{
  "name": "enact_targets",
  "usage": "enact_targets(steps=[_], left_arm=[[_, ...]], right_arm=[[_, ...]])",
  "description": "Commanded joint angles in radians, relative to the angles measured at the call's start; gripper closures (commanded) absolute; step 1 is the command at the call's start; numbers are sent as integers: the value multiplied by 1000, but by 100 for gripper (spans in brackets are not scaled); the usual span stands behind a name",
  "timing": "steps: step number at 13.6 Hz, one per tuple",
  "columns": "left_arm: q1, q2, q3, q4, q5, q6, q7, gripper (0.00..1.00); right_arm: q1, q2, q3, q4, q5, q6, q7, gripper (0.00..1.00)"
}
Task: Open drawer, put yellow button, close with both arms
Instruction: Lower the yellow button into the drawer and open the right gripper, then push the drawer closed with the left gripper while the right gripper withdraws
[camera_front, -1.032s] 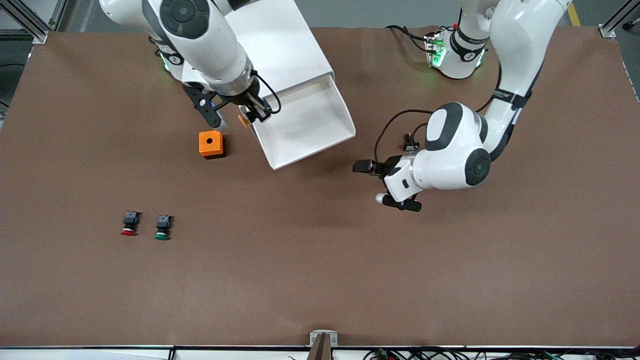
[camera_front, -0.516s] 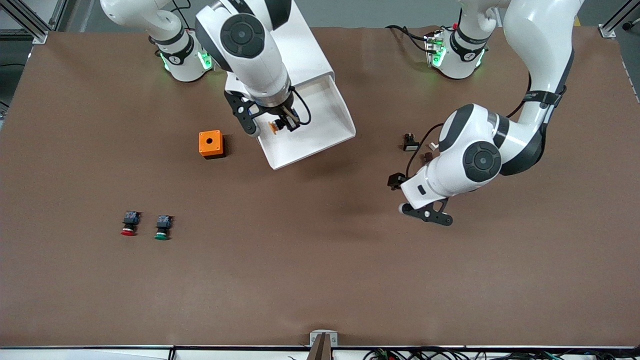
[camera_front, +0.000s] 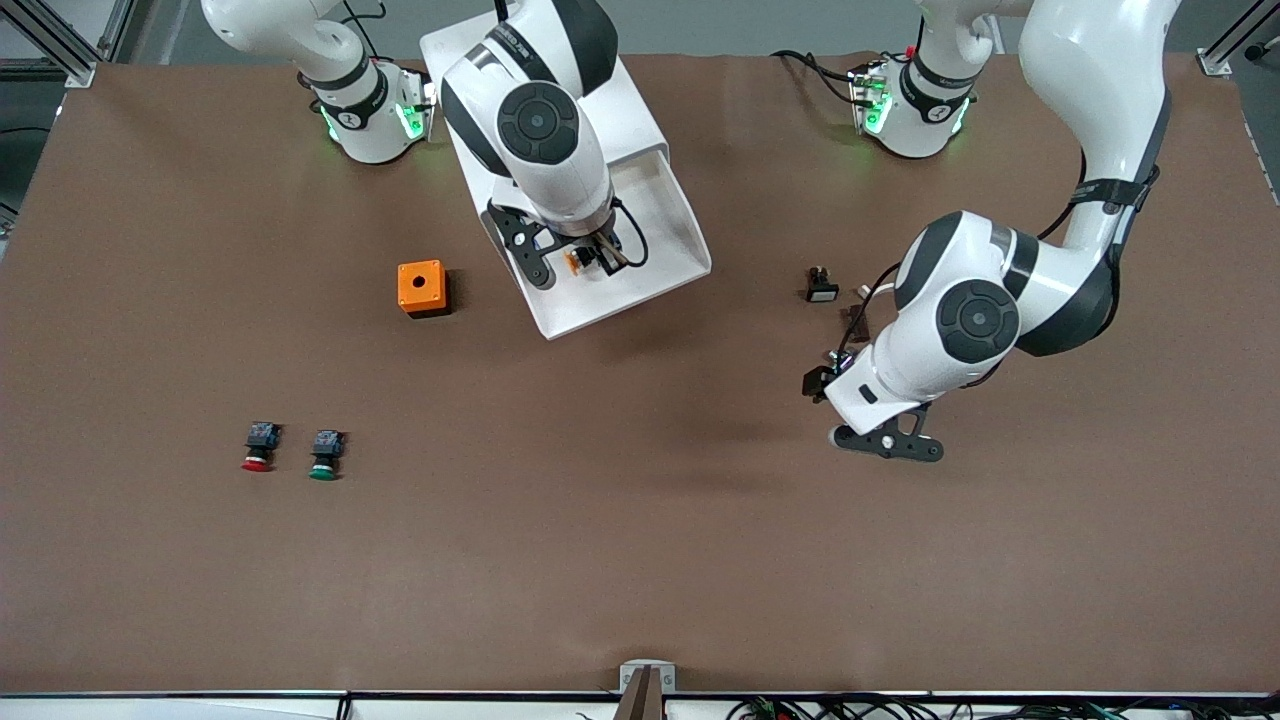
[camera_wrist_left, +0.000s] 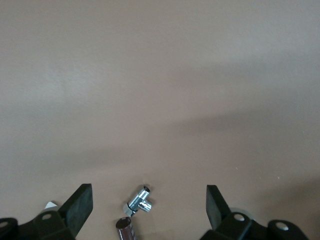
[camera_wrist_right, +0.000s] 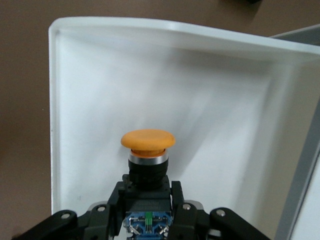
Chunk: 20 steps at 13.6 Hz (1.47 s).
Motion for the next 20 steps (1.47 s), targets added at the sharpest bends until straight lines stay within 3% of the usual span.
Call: enact_targets(steps=[1,2,5,7,8,9,12,15,17,20], left_arm=[[0,19,10,39,20,-7,-65,0],[-4,19,10,48,22,-7,-105,0],[-12,19,12,52,35,-7,-200,0],[-10,19,10,52,45,-7,-203,0],[-12,19,12,52,45,-7,-205,0],[-13,19,10,52,45,-7,-205,0],[-23,20,10,52,46,-7,-252,0],[-70,20,12,52,48,-7,-359,0],[-116,22,10,50,48,-5,-479,0],[-193,39,3,47,42,13,-689,0]], right_arm=[[12,6,-12,13,18,5,14,66],[12,15,-12,13,14,7,14,59],[12,18,-12,16,12,5,14,54],[12,18,-12,16,12,5,14,34],[12,18,-12,22,10,5,14,11],[12,18,-14,40,9,2,14,0],[-7,11,-20,124,7,-42,3,0],[-103,0,-23,282,18,-240,-28,0],[-157,-17,-26,353,17,-367,-138,0],[-254,-115,-27,349,12,-432,-389,0]])
